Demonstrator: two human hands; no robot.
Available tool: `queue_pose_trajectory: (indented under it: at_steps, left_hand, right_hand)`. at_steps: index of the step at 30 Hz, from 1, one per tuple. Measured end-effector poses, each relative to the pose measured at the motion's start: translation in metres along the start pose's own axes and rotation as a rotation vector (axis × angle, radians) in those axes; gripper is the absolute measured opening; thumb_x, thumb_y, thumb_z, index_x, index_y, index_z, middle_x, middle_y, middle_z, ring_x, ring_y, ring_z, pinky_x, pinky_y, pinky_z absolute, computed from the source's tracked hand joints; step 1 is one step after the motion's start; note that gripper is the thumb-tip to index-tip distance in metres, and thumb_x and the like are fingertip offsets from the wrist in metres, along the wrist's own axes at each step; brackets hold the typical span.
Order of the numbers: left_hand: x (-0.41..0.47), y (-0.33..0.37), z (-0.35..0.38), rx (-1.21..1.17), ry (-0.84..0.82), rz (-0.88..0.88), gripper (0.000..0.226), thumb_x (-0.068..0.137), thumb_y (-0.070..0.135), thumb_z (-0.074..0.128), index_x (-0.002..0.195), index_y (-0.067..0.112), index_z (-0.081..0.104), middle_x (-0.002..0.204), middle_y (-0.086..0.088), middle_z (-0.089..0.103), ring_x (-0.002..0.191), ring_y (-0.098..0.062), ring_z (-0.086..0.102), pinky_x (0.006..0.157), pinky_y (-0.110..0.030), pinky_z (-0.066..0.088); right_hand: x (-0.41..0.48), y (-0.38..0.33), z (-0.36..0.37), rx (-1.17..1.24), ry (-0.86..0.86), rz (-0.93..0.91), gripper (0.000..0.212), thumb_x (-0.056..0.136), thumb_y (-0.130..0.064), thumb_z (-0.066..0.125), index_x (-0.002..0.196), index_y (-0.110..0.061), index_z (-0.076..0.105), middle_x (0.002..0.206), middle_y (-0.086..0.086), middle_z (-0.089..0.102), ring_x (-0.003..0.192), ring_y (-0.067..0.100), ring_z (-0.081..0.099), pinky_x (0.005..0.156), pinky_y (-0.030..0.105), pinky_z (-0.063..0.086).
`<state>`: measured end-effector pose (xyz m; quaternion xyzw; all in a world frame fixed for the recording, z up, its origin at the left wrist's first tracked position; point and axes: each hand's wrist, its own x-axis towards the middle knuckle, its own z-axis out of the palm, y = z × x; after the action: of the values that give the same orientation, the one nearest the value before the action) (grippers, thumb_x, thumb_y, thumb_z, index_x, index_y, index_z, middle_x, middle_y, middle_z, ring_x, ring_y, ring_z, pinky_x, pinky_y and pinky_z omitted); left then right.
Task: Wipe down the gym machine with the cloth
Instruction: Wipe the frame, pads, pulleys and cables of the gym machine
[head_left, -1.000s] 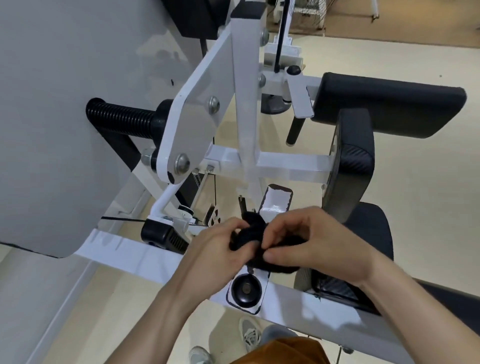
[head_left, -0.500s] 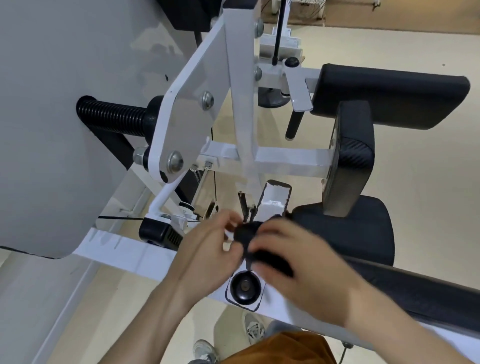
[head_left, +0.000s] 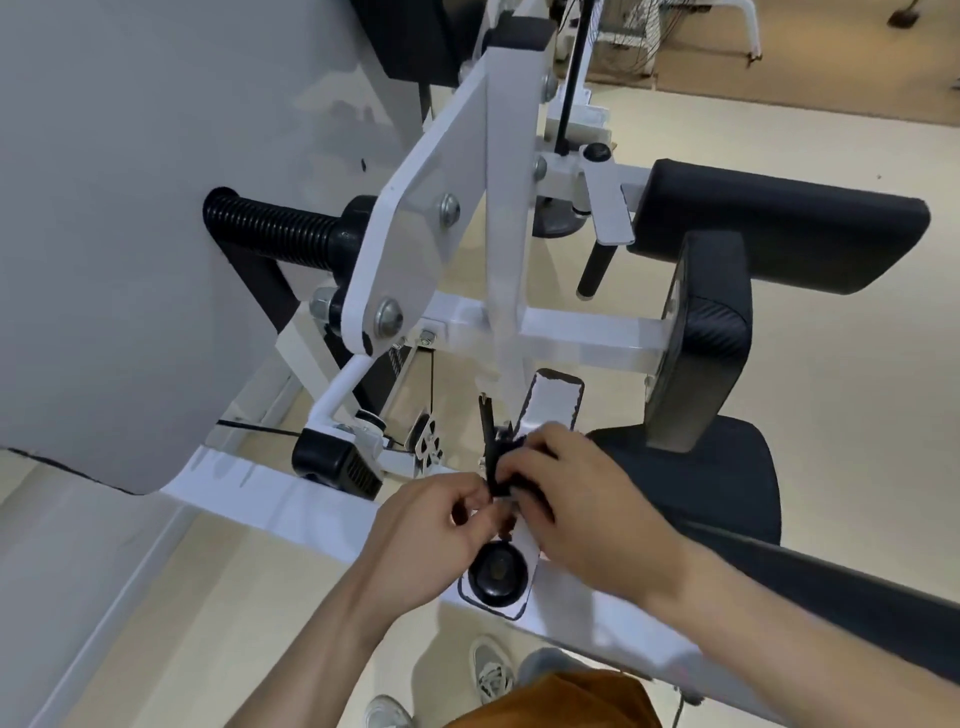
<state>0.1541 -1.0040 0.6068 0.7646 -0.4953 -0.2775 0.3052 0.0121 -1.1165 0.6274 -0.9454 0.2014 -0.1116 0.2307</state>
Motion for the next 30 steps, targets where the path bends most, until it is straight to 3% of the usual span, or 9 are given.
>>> queue_pose_trajectory:
  at_steps: [4, 9, 11, 13, 16, 21, 23, 28, 30]
  left_hand:
    - [-0.002, -0.002, -0.001, -0.005, -0.036, 0.023, 0.032, 0.095, 0.038, 0.053, 0.066, 0.027, 0.044, 0.062, 0.01, 0.047, 0.061, -0.008, 0.042, 0.061, -0.028, 0.037]
    - [-0.002, -0.006, -0.001, -0.062, -0.044, -0.021, 0.025, 0.092, 0.037, 0.041, 0.07, 0.026, 0.046, 0.061, 0.01, 0.047, 0.06, -0.008, 0.041, 0.057, -0.029, 0.033]
    - [-0.002, -0.006, -0.001, -0.066, -0.044, -0.021, 0.023, 0.087, 0.039, 0.039, 0.068, 0.028, 0.045, 0.061, 0.011, 0.047, 0.06, -0.008, 0.041, 0.057, -0.028, 0.032]
    - [-0.001, -0.004, -0.003, -0.061, -0.062, -0.025, 0.023, 0.088, 0.037, 0.04, 0.067, 0.028, 0.045, 0.061, 0.01, 0.048, 0.06, -0.008, 0.042, 0.059, -0.029, 0.033]
    - [-0.002, -0.003, -0.002, -0.059, -0.057, -0.051, 0.026, 0.096, 0.028, 0.046, 0.07, 0.027, 0.05, 0.062, 0.012, 0.05, 0.061, -0.007, 0.043, 0.061, -0.03, 0.035]
    - [-0.007, 0.001, 0.001, -0.005, 0.053, -0.003, 0.029, 0.095, 0.022, 0.045, 0.067, 0.028, 0.044, 0.064, 0.009, 0.05, 0.064, -0.01, 0.048, 0.061, -0.034, 0.042]
    - [-0.007, 0.002, 0.003, 0.016, 0.089, 0.006, 0.029, 0.095, 0.021, 0.045, 0.067, 0.028, 0.044, 0.065, 0.008, 0.05, 0.067, -0.01, 0.05, 0.059, -0.032, 0.043]
    - [-0.007, -0.003, 0.004, 0.07, 0.09, 0.057, 0.032, 0.095, 0.019, 0.049, 0.068, 0.034, 0.042, 0.076, 0.014, 0.049, 0.077, -0.006, 0.049, 0.061, -0.014, 0.032]
    - [-0.006, -0.005, 0.006, 0.04, 0.094, 0.032, 0.027, 0.091, 0.024, 0.048, 0.068, 0.036, 0.044, 0.08, 0.015, 0.051, 0.079, -0.004, 0.052, 0.062, -0.012, 0.033]
  right_hand:
    - [0.074, 0.053, -0.027, -0.203, 0.125, 0.322, 0.029, 0.097, -0.011, 0.046, 0.123, -0.017, 0.056, 0.12, 0.01, 0.05, 0.104, 0.029, 0.053, 0.091, 0.034, 0.043]
    - [0.002, -0.006, 0.01, -0.04, -0.01, -0.048, 0.018, 0.088, -0.017, 0.056, 0.104, -0.023, 0.061, 0.102, -0.001, 0.048, 0.087, 0.018, 0.051, 0.072, 0.03, 0.047]
    - [0.005, 0.004, 0.007, 0.011, -0.017, -0.084, 0.016, 0.09, -0.023, 0.052, 0.104, -0.026, 0.061, 0.103, -0.003, 0.049, 0.089, 0.016, 0.053, 0.077, 0.029, 0.047]
    - [0.039, 0.028, -0.006, -0.029, 0.039, -0.031, 0.02, 0.095, -0.02, 0.051, 0.11, -0.024, 0.063, 0.107, 0.003, 0.052, 0.097, 0.022, 0.055, 0.086, 0.032, 0.044]
    - [0.085, 0.048, -0.027, -0.076, 0.113, 0.248, 0.023, 0.097, -0.016, 0.05, 0.118, -0.015, 0.062, 0.113, 0.01, 0.052, 0.103, 0.028, 0.055, 0.091, 0.035, 0.043]
    - [0.021, 0.0, -0.001, 0.077, 0.123, -0.009, 0.015, 0.088, -0.031, 0.049, 0.1, -0.037, 0.055, 0.099, -0.01, 0.049, 0.086, 0.011, 0.051, 0.074, 0.026, 0.045]
    - [0.007, 0.002, 0.013, 0.02, 0.058, -0.087, 0.016, 0.092, -0.028, 0.048, 0.106, -0.031, 0.054, 0.103, -0.006, 0.049, 0.087, 0.017, 0.05, 0.075, 0.03, 0.047]
    - [0.069, 0.051, -0.017, -0.179, 0.178, 0.253, 0.026, 0.099, -0.021, 0.048, 0.124, -0.015, 0.051, 0.118, 0.011, 0.049, 0.098, 0.033, 0.053, 0.086, 0.036, 0.044]
    - [0.058, 0.038, -0.01, -0.157, 0.195, 0.164, 0.022, 0.095, -0.02, 0.053, 0.117, -0.019, 0.054, 0.112, 0.006, 0.049, 0.093, 0.029, 0.052, 0.081, 0.038, 0.047]
